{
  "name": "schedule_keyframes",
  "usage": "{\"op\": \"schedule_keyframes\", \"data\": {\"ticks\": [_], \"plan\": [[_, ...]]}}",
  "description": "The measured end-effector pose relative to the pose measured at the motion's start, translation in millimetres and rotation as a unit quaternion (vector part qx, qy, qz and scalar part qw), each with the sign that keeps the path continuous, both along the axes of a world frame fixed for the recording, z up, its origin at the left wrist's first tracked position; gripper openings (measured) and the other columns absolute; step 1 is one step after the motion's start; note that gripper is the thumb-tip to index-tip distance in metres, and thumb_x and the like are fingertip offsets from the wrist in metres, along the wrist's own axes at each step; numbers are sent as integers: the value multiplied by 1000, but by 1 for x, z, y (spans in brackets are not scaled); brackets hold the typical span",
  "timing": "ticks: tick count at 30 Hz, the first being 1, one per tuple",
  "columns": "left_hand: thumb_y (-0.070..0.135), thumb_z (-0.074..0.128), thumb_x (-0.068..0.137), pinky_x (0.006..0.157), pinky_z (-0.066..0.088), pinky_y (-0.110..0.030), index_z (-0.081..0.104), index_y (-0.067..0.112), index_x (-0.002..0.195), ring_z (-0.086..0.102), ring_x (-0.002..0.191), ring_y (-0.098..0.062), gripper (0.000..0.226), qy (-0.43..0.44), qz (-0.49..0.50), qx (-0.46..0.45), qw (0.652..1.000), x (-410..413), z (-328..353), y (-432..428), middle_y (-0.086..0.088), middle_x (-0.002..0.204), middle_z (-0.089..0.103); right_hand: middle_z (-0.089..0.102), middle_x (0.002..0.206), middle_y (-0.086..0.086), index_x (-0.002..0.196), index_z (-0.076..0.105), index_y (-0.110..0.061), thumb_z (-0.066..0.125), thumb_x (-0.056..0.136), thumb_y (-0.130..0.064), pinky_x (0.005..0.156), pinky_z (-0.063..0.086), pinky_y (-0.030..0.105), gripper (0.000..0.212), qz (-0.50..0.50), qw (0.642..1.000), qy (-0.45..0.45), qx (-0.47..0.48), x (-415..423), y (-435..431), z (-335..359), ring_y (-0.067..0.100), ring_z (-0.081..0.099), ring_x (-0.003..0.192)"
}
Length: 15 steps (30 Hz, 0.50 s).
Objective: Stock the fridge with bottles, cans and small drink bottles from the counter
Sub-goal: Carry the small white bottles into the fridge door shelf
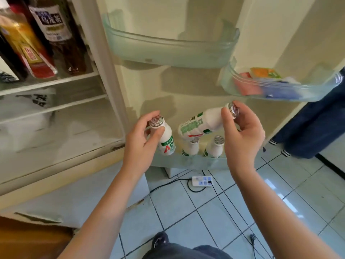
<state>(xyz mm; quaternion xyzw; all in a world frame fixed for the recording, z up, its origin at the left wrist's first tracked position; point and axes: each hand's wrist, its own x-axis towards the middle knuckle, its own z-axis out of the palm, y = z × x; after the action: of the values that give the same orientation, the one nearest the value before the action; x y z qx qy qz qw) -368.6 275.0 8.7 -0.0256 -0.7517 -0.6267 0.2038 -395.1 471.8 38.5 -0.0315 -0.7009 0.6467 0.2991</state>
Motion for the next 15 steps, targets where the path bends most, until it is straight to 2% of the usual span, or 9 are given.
{"op": "schedule_keyframes", "data": {"ticks": [3,6,11,15], "plan": [[24,60,87,91,46,-18,51,55,111,58,109,0,40,-10,-19,-29,999,-24,-8,-6,32,113,58,68,92,-20,104,67,-21,69,83,-29,72,44,4,22,-7,999,-4,35,-17,-14,0,-7,63,89],[18,60,91,93,45,-21,48,56,112,56,110,1,44,-34,-34,-53,997,-39,-22,-9,29,114,56,60,85,-32,107,66,-26,69,83,-28,71,44,3,24,17,994,-30,108,-31,-26,-7,-16,59,83],[14,57,93,102,45,-34,52,27,129,53,117,-7,38,-69,-50,-102,991,-54,-44,-16,13,122,55,60,90,-29,109,64,-32,69,83,-31,79,51,17,26,71,977,-115,165,-51,-39,-29,-8,61,85],[13,56,93,103,43,-33,52,20,131,51,119,-8,39,-93,-64,-139,984,-61,-58,-24,12,124,53,64,98,-16,116,64,-26,67,84,-29,73,46,5,33,114,948,-162,247,-59,-48,-46,-3,59,82]]}}
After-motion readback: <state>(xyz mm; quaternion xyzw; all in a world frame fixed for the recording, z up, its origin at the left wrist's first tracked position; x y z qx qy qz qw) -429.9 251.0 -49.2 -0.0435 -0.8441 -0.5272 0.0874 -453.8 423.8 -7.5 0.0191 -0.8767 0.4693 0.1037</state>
